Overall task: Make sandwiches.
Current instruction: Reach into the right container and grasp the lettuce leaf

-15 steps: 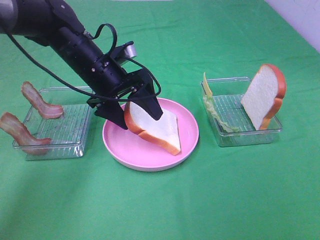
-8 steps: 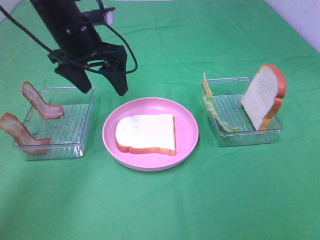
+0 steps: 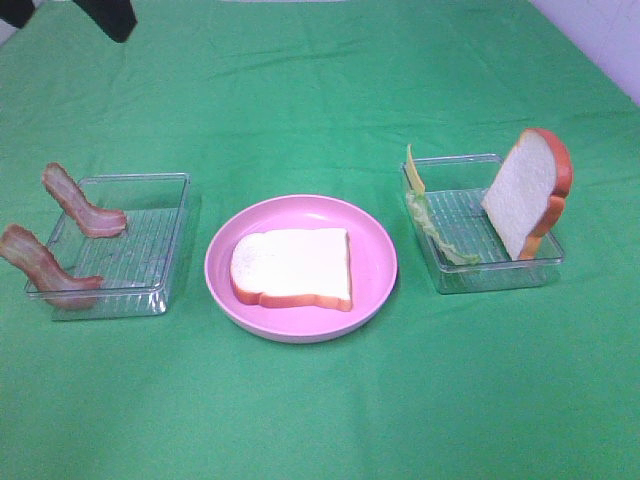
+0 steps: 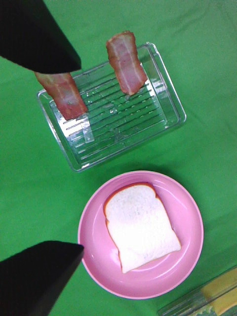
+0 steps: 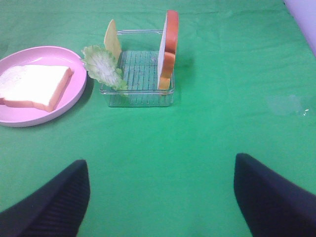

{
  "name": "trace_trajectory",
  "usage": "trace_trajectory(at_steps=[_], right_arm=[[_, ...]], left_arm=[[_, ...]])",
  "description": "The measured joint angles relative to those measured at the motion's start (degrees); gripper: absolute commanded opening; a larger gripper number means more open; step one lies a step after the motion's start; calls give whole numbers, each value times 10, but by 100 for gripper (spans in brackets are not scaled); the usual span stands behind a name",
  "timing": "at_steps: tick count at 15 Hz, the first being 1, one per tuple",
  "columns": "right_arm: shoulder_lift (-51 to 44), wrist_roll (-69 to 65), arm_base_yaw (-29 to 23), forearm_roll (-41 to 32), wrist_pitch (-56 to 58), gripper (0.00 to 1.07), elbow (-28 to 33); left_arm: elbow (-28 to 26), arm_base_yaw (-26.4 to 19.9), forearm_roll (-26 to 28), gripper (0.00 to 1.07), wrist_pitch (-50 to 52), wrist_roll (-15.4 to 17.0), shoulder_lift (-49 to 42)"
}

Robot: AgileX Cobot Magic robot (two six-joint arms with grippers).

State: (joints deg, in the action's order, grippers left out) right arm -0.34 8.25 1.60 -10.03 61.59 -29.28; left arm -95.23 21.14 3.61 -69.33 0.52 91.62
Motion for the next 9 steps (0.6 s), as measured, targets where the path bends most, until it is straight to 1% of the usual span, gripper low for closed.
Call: trace_trajectory(at_steps=[3,7,8,9], right_arm=[[0,0,0,0,0,76,0],[0,0,0,0,0,76,0],[0,0,0,0,0,76,0],[0,0,0,0,0,76,0]], left_arm=[[88,0,-2,87,-1,1,-115],[259,0,-3,87,-2,0,-270],[287,0,-3,87,1,0,-296],[330,0,-3,87,14,0,-337]])
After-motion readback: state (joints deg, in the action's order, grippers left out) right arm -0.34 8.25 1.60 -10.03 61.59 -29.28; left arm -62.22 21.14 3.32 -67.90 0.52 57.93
